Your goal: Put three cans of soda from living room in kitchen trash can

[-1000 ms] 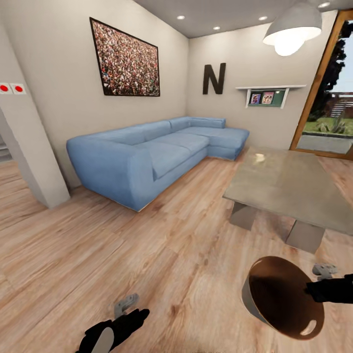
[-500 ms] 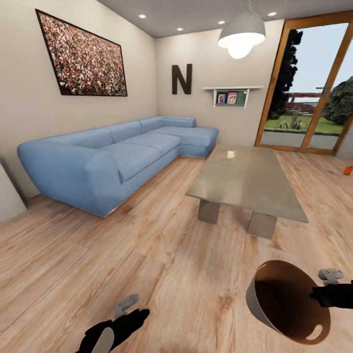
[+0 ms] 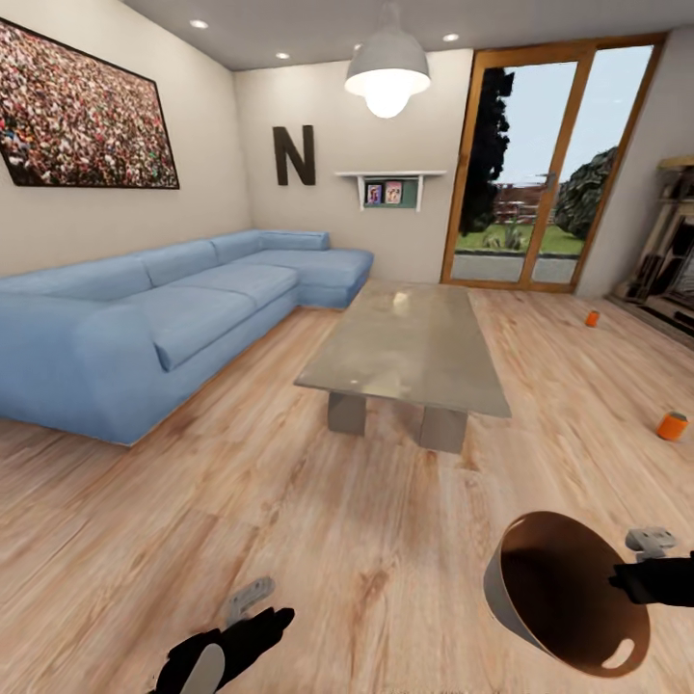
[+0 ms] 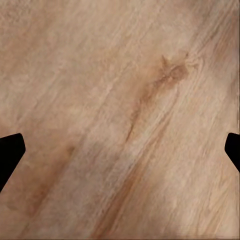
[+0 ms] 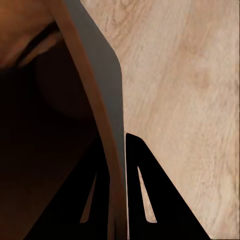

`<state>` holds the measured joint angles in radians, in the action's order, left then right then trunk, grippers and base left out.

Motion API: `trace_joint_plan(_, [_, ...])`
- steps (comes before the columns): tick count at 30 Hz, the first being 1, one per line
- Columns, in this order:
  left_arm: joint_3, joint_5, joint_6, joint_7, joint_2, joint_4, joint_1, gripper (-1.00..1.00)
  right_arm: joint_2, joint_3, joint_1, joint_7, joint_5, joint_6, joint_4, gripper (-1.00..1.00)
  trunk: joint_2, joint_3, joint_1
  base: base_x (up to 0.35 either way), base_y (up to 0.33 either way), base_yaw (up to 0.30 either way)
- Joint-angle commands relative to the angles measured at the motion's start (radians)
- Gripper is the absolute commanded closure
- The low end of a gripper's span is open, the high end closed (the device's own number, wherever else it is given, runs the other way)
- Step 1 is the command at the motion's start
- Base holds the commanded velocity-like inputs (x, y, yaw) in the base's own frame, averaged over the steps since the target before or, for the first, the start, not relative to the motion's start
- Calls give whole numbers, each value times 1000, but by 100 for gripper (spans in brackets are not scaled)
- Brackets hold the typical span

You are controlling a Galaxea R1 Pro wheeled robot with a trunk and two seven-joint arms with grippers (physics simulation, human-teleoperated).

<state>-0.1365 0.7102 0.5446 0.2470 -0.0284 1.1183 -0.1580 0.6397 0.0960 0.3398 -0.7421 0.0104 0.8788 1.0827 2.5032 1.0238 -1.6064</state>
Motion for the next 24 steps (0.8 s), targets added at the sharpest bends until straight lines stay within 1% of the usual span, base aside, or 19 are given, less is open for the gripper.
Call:
trace_joint_plan(1, [0,0,0,0,0,0,0,-100,0,0,1,-5,-18,6,0,100,0,0,0,0,-301,-295])
trace_joint_plan(5, [0,0,0,0,1,0,0,-100,0,0,0,-5,-18,6,0,100,0,0,0,0,-301,-295])
trace_joint_plan(7, [0,0,0,0,1,0,0,-100,0,0,0,-5,-10,7,-3,100,0,0,0,0,-301,-295])
trace_joint_plan(9, [0,0,0,0,1,0,0,-100,0,0,0,-5,5,7,-17,100,0,0,0,0,-301,-295])
trace_joint_plan(11, [0,-1,0,0,1,-1,0,-100,0,0,1,-4,31,-1,-61,100,0,0,0,0,-301,-295])
trace_joint_plan(12, [0,-1,0,0,1,-1,0,-100,1,0,3,-4,89,-92,-138,100,0,0,0,0,-301,-295])
trace_joint_plan(15, [0,-1,0,0,1,-2,0,-100,0,0,4,-3,113,-151,-169,100,0,0,0,0,-301,-295])
trace_joint_plan(20, [0,-1,0,0,1,-2,-1,-100,4,8,9,-3,122,-173,-181,100,0,0,0,0,-301,-295])
trace_joint_plan(24, [0,-1,0,0,1,-2,-1,-100,6,45,11,-3,124,-178,-183,100,0,0,0,0,-301,-295])
